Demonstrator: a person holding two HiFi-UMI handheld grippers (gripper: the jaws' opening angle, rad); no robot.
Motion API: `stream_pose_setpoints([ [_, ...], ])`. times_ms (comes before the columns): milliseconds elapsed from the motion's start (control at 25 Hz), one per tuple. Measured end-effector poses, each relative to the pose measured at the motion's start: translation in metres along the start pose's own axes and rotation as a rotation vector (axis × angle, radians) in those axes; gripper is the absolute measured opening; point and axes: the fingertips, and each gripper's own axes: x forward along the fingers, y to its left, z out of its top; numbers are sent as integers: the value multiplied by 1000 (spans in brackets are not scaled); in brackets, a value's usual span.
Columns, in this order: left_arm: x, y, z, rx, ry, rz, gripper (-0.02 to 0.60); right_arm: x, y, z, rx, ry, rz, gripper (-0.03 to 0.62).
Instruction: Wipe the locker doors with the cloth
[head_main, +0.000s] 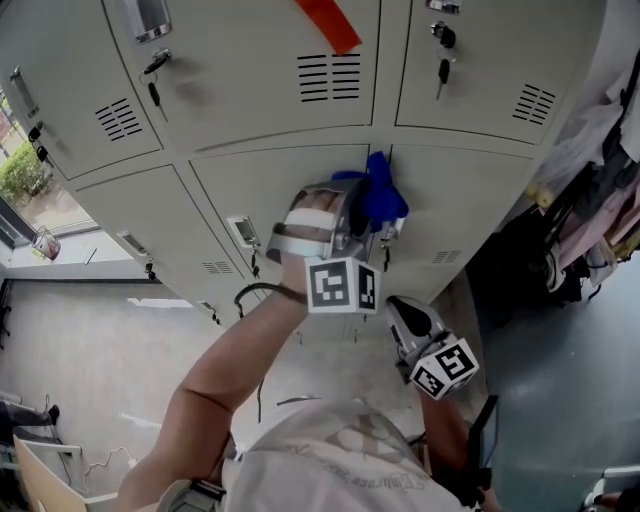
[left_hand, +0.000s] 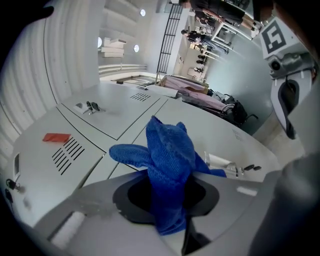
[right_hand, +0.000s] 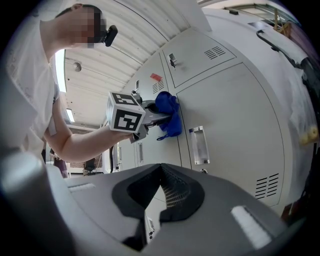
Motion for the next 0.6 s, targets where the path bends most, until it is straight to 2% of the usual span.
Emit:
stream_pose_setpoints([
  [600, -40, 31, -71, -132, 53, 93, 110, 35, 25, -1, -17, 17, 69, 8],
])
